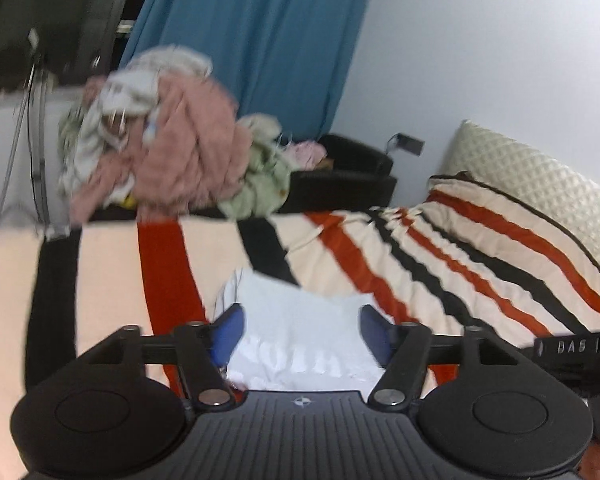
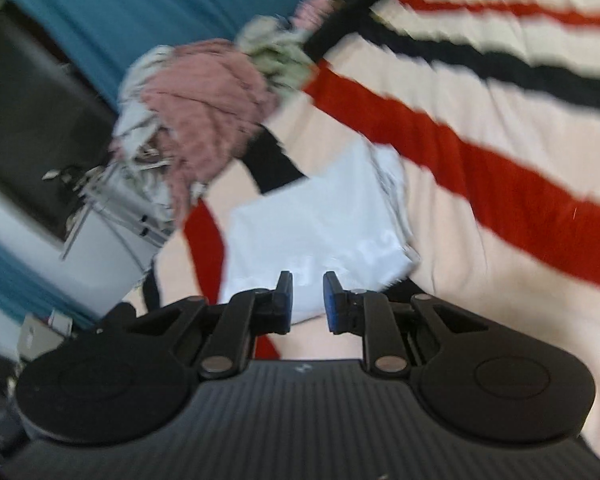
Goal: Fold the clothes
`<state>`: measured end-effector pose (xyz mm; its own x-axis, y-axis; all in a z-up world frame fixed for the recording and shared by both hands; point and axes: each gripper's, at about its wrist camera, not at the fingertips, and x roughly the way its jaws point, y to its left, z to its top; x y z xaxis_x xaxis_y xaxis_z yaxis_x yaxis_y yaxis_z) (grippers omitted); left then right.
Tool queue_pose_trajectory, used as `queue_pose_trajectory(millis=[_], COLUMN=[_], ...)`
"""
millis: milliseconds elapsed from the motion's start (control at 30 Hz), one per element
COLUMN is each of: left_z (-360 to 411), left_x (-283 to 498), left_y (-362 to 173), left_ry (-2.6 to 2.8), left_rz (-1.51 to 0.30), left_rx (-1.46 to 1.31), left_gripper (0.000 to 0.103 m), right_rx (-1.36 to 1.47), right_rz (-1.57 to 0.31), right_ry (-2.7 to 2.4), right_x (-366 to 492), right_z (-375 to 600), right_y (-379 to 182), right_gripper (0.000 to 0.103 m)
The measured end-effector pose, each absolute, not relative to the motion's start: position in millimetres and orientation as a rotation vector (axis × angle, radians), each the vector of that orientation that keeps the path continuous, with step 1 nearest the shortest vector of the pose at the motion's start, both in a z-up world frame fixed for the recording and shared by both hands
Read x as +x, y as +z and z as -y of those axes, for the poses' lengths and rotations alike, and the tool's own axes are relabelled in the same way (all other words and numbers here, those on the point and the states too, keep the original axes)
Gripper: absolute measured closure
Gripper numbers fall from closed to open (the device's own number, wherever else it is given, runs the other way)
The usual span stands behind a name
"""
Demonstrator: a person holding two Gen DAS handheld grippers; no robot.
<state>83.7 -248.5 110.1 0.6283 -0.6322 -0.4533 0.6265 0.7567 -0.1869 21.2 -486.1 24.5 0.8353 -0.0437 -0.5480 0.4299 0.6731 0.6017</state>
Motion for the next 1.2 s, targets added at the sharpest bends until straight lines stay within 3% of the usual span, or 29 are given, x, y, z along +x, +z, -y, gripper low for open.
queue_pose_trajectory(millis=[33,67,100,133,200,567,867,1200], left_z=[244,238,232,227,214,156,127,93], left_x=[70,55,41,27,0,-99,-141,-135], left_y=[122,134,146,155,170,185,157,130], left_ry=[-0.728,-0.727,-0.727,-0.728,-0.736,-0.703,-0.683,-0.664], left_rz=[-0.509,-0.494,-0.48,-0.465,-0.43,-0.364,-0.298,-0.305], left_rx=[0.0,0.013,0.026,0.038,0.05,0.05,0.098,0.035], left_gripper=[0.023,0.017,0.012,0.009,0.0,0.0,0.0,0.0], right_rx=[0.753,0.716,0.677,0.642,0.584,0.378,0.225,0.194], right_rz=[-0.511,-0.491,-0.463,-0.443,-0.415,-0.305,-0.267,-0.268], right_ry=[-0.262,-0.249,-0.24,-0.241,-0.249,-0.284,-0.289,-0.314], right_x=[13,7,-4,-15,-34,-114,-131,-117], right_z=[480,478,473,467,456,395,348,323], right_y=[38,49,60,69,83,111,82,40], right_gripper=[0.046,0.029,0.003,0.0,0.0,0.0,0.0,0.0])
